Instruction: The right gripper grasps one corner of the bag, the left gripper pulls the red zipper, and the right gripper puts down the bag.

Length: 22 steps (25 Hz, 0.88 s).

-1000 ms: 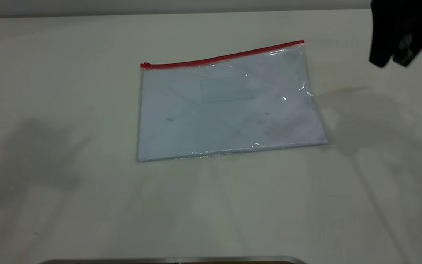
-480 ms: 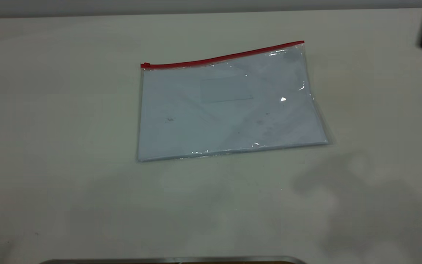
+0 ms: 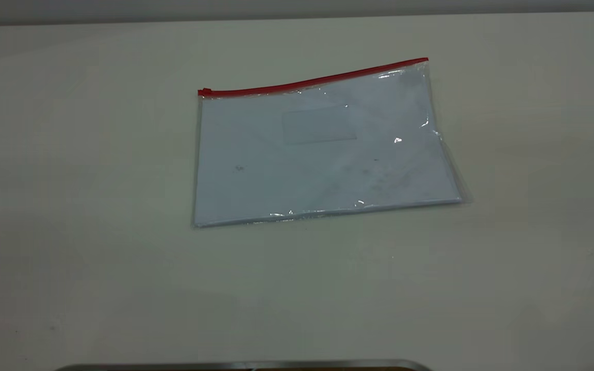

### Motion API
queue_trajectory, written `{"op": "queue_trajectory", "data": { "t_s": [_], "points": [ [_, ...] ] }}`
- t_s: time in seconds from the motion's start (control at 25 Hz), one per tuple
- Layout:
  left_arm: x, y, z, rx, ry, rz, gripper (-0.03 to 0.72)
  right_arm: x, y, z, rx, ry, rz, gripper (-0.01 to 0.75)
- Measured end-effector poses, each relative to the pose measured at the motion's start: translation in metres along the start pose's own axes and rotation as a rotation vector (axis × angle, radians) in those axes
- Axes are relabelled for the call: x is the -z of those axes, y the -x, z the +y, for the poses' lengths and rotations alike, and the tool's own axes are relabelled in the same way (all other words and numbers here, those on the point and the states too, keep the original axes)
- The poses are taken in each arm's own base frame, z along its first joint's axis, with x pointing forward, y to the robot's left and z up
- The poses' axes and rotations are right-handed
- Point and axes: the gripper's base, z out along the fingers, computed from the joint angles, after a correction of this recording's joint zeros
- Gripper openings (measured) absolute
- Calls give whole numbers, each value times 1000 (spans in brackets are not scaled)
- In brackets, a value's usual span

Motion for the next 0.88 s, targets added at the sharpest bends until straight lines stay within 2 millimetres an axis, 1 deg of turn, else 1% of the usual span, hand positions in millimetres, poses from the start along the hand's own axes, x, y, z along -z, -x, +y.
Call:
{"op": "queue_trajectory", "data": {
  "t_s": [0.04, 0.12, 0.2, 0.28, 0.52, 0.68, 0.88],
  "points": [
    [-2, -6, -1, -1, 1, -11, 439, 1, -8, -1, 10, -20, -49, 394],
    [-4, -18, -2, -3, 5, -40, 439, -3, -24, -2, 23, -46, -92, 394],
    [-2, -24, -2, -6, 9, -73, 439, -4, -37, -1, 24, -55, -105, 394],
    [-1, -27, -3, -7, 12, -93, 439, -4, -45, -2, 29, -68, -116, 394],
    [-2, -28, -3, -5, 14, -95, 439, 4, -53, 0, 38, -81, -185, 394],
    [-10, -31, -2, 18, 11, -75, 440, 5, -55, 0, 39, -82, -192, 394],
    [-11, -31, -2, 40, 11, -79, 440, 5, -55, 0, 39, -81, -192, 393]
  ]
}}
